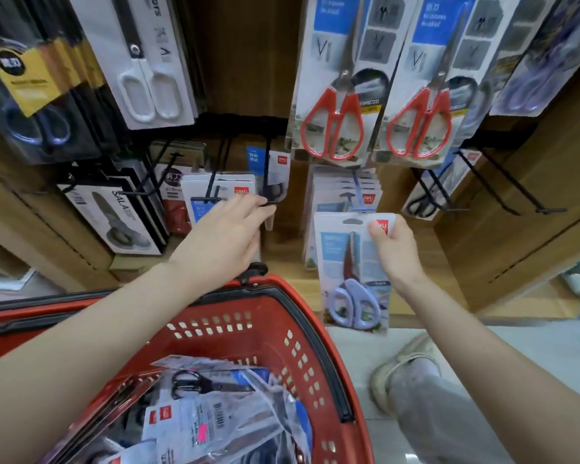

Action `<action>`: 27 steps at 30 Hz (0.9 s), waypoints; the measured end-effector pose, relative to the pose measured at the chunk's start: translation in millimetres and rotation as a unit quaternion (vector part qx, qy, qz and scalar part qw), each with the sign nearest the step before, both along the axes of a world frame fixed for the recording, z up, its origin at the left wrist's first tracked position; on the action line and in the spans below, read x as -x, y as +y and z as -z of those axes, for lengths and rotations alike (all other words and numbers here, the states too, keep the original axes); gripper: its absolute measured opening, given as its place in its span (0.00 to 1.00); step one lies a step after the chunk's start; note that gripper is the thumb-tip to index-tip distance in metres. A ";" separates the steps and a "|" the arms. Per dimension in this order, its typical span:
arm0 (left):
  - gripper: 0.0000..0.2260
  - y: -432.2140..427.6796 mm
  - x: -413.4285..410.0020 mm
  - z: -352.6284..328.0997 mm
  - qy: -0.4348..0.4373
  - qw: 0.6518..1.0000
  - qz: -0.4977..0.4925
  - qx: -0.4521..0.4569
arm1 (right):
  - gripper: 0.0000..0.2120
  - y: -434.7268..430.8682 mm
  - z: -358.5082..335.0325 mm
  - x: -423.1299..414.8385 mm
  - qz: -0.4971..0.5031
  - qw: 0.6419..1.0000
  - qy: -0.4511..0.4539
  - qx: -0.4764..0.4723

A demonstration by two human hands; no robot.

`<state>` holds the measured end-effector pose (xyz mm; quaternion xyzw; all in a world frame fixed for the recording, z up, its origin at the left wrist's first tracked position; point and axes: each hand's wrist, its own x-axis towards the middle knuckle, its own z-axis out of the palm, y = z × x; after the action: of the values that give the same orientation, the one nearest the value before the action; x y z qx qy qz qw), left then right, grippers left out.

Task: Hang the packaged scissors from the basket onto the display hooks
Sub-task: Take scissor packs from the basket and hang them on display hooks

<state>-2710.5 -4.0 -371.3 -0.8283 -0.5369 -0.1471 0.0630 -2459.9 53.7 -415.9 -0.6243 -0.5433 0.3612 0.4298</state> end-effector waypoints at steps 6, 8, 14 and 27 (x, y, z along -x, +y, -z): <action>0.20 8.4 1.1 5.7 -0.033 0.999 0.000 -0.011 | 0.18 47.0 25.7 1.1 0.038 0.999 0.012 0.020; 0.19 11.0 0.1 6.8 -0.046 0.999 -0.001 -0.012 | 0.16 56.1 28.1 4.5 0.048 0.998 0.011 0.034; 0.19 14.5 -0.5 10.1 -0.062 0.998 -0.009 -0.008 | 0.14 77.0 27.8 11.7 0.087 0.995 -0.003 0.052; 0.21 1.5 -3.7 5.3 -0.028 0.999 -0.038 0.016 | 0.20 61.0 15.0 17.9 0.125 0.982 -0.126 0.067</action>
<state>-2706.8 -2.5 -376.6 -0.8036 -0.5721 -0.1591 0.0407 -2477.7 114.7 -431.0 -0.7553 -0.4855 0.2583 0.3566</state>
